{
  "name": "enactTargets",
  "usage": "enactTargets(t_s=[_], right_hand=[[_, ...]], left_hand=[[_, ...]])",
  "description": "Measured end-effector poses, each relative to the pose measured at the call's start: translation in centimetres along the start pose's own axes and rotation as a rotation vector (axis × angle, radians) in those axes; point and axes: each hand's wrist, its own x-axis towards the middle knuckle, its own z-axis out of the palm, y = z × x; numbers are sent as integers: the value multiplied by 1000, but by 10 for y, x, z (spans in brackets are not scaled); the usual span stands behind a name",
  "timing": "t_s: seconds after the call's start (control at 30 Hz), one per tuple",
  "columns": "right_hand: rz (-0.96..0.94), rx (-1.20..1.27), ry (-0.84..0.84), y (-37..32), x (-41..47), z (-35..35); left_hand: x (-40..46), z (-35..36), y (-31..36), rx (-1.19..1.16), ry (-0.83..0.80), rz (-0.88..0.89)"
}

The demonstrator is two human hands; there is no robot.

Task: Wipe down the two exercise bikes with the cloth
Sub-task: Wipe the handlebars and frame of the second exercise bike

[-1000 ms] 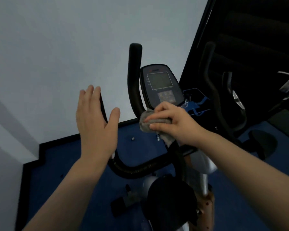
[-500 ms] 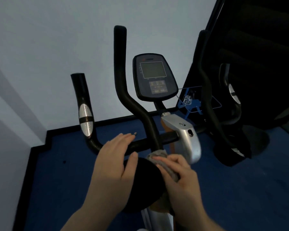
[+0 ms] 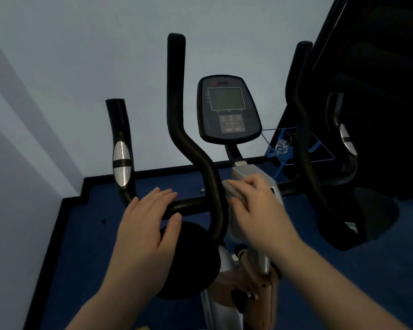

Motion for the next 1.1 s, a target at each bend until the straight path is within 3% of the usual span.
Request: enactTargets(t_s=[0.07, 0.13, 0.33, 0.5, 0.63, 0.7, 0.77, 0.87, 1.0, 1.1], right_hand=[[-13, -111, -43, 14, 5, -18], [4, -193, 25, 13, 16, -18], [-22, -88, 15, -2, 3, 5], [-66, -244, 43, 16, 11, -12], [26, 65, 160, 5, 34, -17], [-135, 237, 236, -12, 42, -26], [-346, 162, 41, -30, 48, -24], [-667, -264, -265, -33, 53, -7], [-740, -229, -504, -23, 61, -24], [-820, -312, -561, -29, 60, -21]], left_hand=[[0, 0, 1, -24, 10, -18], [0, 0, 1, -34, 22, -25], [0, 1, 1, -12, 12, -28], [1, 1, 0, -31, 30, 3], [-7, -1, -1, -149, 149, -35], [-12, -2, -6, -177, 190, -47], [-17, -6, -14, -188, 250, -70], [-19, -14, -26, -176, 329, -90], [-15, -22, -31, -238, 348, -112], [-16, -22, -34, -281, 380, -132]])
